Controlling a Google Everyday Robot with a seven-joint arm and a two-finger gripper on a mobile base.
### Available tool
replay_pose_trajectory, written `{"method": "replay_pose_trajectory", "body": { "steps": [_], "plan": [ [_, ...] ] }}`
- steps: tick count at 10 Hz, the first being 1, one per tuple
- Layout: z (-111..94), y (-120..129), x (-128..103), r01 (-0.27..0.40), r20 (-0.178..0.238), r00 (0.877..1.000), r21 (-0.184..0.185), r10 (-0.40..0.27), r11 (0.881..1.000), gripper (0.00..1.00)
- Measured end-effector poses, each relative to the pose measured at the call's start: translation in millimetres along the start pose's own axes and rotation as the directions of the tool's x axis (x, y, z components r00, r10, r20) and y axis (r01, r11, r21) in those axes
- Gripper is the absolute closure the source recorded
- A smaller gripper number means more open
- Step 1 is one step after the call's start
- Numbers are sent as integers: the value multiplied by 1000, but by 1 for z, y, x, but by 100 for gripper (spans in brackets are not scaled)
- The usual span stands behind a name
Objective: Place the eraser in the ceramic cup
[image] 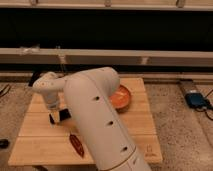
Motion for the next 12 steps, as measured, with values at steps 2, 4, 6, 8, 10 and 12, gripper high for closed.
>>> {"method": "replay_pose_trajectory", "body": {
  "steps": [2, 4, 6, 8, 10, 12],
  "plan": [
    [-17, -7, 1, -3, 32, 999, 30, 2, 1000, 75],
    [-45, -13, -12, 17, 81, 996, 80, -24, 997, 92],
    [-79, -13, -27, 55, 127, 989, 132, -72, 990, 100],
    [-120, -5, -48, 110, 182, 973, 178, -143, 978, 100],
    [-146, 4, -59, 151, 218, 956, 206, -196, 967, 100],
    [-170, 13, -66, 184, 249, 938, 233, -241, 955, 100]
  ]
}}
